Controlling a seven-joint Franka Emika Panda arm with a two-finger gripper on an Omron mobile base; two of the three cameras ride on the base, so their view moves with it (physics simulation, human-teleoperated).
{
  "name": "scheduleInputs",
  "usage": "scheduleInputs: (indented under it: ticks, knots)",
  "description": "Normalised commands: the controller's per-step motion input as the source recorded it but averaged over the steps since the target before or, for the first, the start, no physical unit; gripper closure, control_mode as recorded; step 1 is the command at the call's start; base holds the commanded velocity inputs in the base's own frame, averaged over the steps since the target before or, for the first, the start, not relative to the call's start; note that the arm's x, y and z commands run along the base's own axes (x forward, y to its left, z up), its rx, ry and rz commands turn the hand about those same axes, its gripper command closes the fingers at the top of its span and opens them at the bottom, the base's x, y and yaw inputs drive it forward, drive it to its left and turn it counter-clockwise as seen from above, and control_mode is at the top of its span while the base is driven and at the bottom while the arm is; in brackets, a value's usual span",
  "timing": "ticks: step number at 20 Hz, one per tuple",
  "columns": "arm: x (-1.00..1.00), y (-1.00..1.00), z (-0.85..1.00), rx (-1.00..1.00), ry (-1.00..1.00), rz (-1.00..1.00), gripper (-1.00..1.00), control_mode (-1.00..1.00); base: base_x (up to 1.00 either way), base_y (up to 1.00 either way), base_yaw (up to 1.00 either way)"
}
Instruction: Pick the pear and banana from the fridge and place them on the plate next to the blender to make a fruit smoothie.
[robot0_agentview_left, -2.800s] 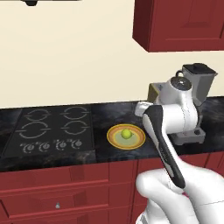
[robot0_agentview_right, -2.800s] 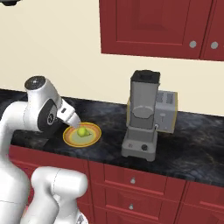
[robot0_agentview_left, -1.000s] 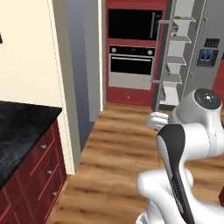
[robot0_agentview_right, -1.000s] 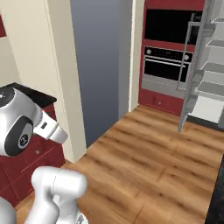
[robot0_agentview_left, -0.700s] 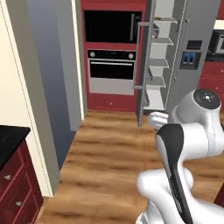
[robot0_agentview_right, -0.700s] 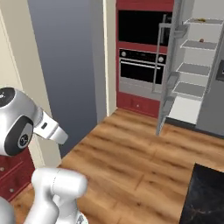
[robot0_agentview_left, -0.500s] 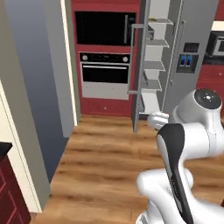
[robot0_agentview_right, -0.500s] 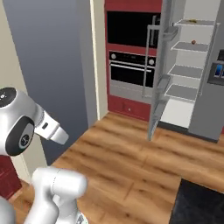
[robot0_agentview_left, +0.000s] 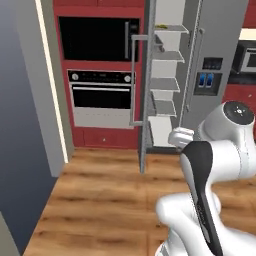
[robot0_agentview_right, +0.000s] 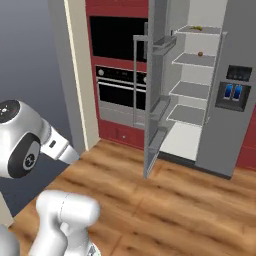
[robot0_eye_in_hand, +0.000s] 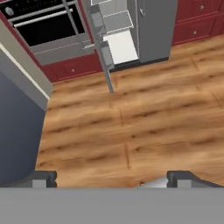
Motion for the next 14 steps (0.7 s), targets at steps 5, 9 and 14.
scheduleInputs:
  ticks: [5,9,14]
  knots:
    - [0.00,0.00,0.00,0.00,0.00,0.00,-1.00,1.00,1.00,-0.50,-0.03]
    - [0.00,0.00,0.00,0.00,0.00,0.00,-1.00,1.00,1.00,-0.82,-0.05]
    - [0.00,0.00,0.00,0.00,0.00,0.00,-1.00,1.00,1.00,-1.00,-0.01]
